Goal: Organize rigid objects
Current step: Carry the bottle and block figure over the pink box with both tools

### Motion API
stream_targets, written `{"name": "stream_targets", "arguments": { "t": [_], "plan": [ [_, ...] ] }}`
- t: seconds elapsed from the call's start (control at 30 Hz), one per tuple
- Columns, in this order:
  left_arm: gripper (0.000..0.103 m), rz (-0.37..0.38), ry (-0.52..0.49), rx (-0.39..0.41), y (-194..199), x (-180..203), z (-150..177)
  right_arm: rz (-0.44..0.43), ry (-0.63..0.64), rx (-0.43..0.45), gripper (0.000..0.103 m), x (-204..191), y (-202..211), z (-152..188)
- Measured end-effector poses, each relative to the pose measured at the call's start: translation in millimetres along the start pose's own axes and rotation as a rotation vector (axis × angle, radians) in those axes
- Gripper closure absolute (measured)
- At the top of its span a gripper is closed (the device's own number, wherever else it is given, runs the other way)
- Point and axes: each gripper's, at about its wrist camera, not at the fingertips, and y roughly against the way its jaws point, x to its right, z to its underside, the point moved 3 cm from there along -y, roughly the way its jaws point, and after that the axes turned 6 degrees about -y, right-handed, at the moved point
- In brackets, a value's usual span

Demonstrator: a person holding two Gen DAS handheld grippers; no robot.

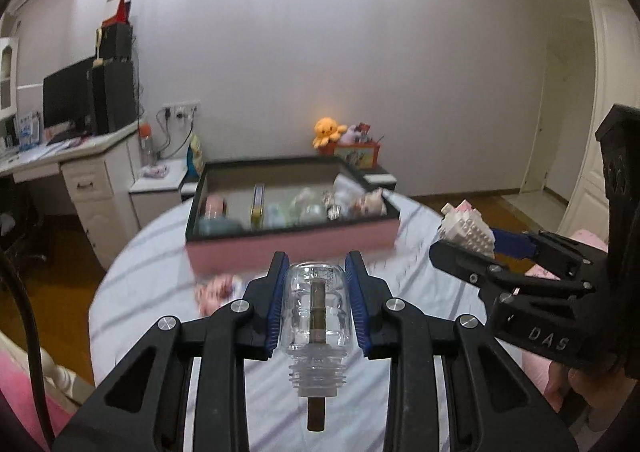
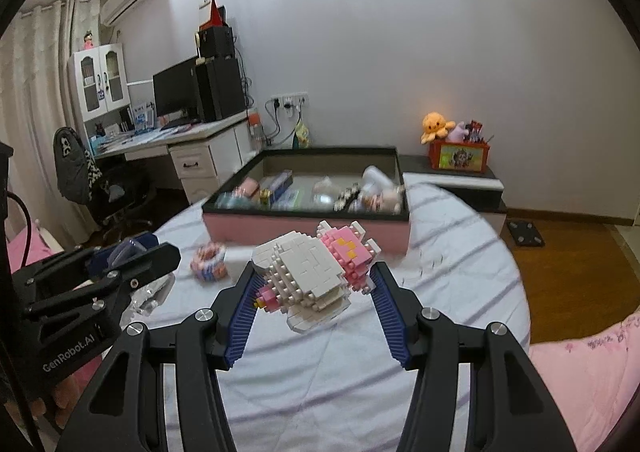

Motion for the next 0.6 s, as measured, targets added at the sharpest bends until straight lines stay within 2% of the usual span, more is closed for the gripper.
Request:
{"name": "stream_targets", "arguments": {
  "t": [0.13, 0.3, 0.47, 0.6],
  "plan": [
    [0.074, 0.012, 0.002, 0.008, -20.5, -12.9, -25.6, 0.011, 0.021, 0.032, 0.046, 1.2, -7.5, -23.3],
    [0.074, 0.016, 0.012, -0.048, -76.1, -38.5, -45.9, 0.016, 0.045, 0.029, 0.046, 3.2, -39.3, -48.5],
    [0.074, 0.002, 0.032, -0.14, -138.4, -66.1, -50.3, 0.007, 0.08, -0.04, 0.046, -0.6, -101.2, -63.5],
    [0.074, -0.001, 0.044, -0.204, -180.0, -82.7, -47.8, 0.032, 0.071, -0.093, 0.046, 9.4, -147.1, -68.8]
  ]
}}
